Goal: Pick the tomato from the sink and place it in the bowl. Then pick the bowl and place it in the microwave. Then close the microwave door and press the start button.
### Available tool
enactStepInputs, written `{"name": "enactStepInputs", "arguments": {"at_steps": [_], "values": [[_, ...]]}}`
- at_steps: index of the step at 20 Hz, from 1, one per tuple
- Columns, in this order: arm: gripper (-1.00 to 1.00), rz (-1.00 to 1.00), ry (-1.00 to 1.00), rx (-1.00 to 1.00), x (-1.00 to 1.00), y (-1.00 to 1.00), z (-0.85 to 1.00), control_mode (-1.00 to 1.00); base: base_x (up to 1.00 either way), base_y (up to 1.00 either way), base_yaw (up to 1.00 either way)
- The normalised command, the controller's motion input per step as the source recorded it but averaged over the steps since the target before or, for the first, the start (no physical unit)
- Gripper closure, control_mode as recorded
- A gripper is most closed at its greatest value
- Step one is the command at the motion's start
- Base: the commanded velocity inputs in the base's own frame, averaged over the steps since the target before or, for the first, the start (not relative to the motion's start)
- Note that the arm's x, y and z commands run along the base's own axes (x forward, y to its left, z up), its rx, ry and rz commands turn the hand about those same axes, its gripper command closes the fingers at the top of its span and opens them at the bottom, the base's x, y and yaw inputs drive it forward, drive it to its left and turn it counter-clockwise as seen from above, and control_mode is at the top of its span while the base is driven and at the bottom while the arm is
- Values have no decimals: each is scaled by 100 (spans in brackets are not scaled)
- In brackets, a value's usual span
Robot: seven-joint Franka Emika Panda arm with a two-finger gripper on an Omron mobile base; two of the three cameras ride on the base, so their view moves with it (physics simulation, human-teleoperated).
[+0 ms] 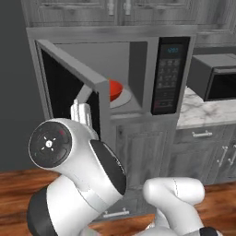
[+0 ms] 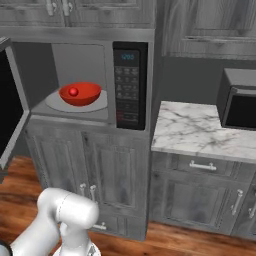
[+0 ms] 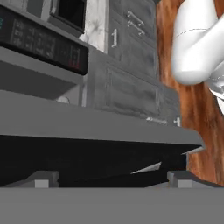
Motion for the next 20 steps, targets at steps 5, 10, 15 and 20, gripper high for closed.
{"name": "enactStepInputs", "arguments": {"at_steps": [5, 10, 15, 20], "values": [[-100, -26, 0, 0, 100, -66, 0, -100, 0, 0, 0], [-100, -20, 4, 0, 100, -83, 0, -100, 0, 0, 0], [-100, -20, 6, 0, 100, -72, 1, -100, 0, 0, 0], [-100, -12, 5, 0, 100, -62, 2, -100, 0, 0, 0]]}}
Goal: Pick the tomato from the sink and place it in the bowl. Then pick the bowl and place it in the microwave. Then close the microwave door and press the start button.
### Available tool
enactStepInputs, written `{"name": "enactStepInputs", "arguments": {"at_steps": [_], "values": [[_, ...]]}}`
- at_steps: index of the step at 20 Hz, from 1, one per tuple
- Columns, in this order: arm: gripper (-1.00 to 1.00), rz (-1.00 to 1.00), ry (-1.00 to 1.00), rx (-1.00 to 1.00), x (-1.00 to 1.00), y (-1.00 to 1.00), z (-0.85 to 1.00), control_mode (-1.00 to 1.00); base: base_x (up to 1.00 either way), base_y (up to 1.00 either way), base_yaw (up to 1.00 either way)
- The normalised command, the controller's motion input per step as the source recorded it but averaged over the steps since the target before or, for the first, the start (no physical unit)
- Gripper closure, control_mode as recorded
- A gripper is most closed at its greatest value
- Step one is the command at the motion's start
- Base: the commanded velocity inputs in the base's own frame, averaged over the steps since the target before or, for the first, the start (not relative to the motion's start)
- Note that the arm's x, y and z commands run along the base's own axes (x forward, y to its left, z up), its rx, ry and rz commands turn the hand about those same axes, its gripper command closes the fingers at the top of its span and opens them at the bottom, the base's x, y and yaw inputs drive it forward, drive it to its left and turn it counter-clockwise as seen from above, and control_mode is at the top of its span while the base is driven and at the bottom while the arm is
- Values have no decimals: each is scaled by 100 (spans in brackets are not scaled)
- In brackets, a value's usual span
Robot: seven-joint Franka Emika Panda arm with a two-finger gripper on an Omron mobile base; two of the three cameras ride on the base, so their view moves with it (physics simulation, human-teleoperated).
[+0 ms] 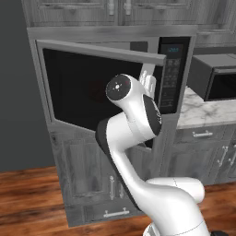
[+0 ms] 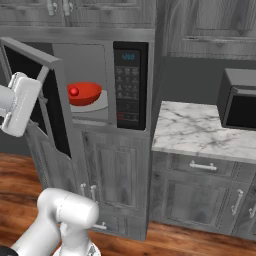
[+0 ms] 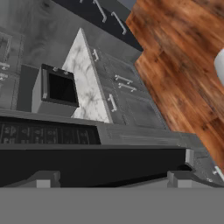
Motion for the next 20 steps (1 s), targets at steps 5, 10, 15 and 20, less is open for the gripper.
{"name": "enactStepInputs", "arguments": {"at_steps": [5, 10, 15, 20], "values": [[-100, -2, 1, 0, 100, -53, 1, -100, 0, 0, 0], [-100, 0, 0, 0, 100, -42, 0, -100, 0, 0, 0], [-100, 5, 0, 0, 100, -21, 0, -100, 0, 0, 0], [-100, 6, 1, 0, 100, -9, 0, -100, 0, 0, 0]]}}
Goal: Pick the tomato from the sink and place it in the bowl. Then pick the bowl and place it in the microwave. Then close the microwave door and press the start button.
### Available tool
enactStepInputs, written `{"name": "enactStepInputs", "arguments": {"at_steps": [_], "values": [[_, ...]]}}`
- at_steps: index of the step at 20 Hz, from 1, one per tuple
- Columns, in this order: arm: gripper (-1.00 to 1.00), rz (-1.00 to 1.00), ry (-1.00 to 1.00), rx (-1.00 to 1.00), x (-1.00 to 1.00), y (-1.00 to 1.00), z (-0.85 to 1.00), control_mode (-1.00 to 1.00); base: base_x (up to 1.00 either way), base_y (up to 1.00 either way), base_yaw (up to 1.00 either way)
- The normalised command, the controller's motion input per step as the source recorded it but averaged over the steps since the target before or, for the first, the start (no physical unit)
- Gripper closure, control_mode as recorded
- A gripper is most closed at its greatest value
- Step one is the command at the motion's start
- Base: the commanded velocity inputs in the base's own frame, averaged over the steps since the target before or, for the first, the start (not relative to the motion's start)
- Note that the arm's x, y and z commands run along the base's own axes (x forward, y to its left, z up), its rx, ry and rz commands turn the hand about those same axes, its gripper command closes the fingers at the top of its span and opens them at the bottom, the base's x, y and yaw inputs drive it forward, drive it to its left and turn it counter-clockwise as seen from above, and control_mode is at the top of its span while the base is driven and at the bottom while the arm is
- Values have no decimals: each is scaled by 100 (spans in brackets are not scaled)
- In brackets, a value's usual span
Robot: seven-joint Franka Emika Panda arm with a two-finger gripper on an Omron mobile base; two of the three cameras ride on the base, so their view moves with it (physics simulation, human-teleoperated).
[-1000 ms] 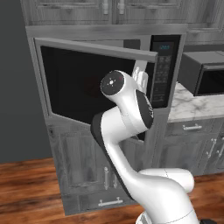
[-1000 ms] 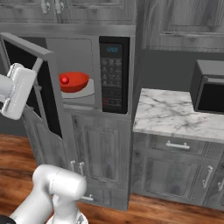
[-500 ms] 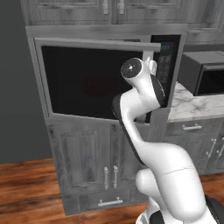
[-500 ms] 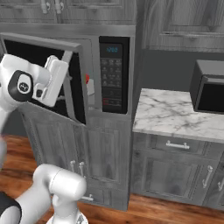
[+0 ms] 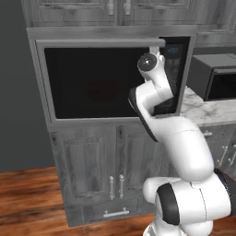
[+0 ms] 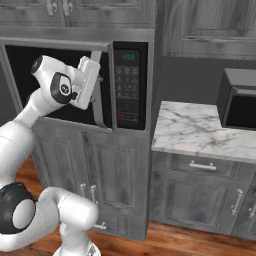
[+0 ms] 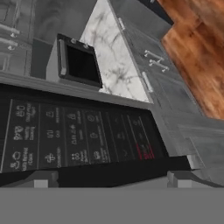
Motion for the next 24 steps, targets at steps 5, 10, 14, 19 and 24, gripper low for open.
{"name": "enactStepInputs", "arguments": {"at_steps": [5, 10, 14, 19, 24], "values": [[-100, 4, 1, 0, 100, -2, 0, -100, 0, 0, 0], [-100, 1, 0, 0, 77, 0, 0, -100, 0, 0, 0], [-100, 0, 0, 0, 70, 0, 0, -100, 0, 0, 0], [-100, 1, 0, 13, -19, -23, 20, -100, 0, 0, 0], [-100, 3, 5, 22, -98, -47, 46, -100, 0, 0, 0]]}}
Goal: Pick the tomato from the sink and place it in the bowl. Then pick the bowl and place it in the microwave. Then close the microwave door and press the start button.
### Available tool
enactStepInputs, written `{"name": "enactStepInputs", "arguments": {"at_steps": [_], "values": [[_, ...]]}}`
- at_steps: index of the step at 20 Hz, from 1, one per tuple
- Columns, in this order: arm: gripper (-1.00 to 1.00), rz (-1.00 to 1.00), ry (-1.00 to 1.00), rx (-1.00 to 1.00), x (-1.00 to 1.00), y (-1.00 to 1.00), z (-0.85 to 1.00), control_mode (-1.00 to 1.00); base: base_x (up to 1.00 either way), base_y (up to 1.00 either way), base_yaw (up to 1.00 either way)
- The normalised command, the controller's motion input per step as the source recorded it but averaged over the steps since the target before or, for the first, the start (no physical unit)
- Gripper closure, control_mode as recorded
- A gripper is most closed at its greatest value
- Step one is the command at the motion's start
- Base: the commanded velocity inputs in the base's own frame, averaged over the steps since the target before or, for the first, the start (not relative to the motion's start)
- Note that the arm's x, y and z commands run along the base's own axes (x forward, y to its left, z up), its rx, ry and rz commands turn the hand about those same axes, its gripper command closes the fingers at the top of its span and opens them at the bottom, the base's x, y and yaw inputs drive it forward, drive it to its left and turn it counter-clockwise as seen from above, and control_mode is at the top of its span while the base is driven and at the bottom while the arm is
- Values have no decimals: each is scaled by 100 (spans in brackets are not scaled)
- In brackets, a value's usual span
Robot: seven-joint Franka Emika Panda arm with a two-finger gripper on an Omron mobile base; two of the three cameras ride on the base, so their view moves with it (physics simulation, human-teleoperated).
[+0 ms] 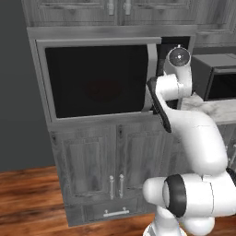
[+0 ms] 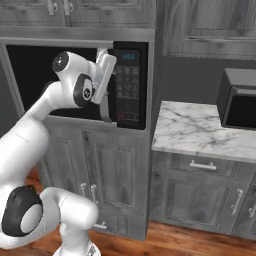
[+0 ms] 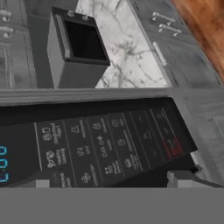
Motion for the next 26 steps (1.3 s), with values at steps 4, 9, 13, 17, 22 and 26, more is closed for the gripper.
{"name": "enactStepInputs", "arguments": {"at_steps": [4, 9, 13, 17, 22, 26], "values": [[-100, 8, 8, 15, -100, -71, 9, -100, 0, 0, 0], [-100, 17, 7, 2, -82, -86, -64, -100, 0, 0, 0], [-100, 26, 3, 0, -22, -66, -89, -100, 0, 0, 0], [-100, 42, -5, 0, 0, -4, -62, -100, 0, 0, 0], [-100, 20, -12, 0, 18, 41, -36, -100, 0, 0, 0], [-100, -10, -16, -4, 17, 39, -8, -100, 0, 0, 0]]}}
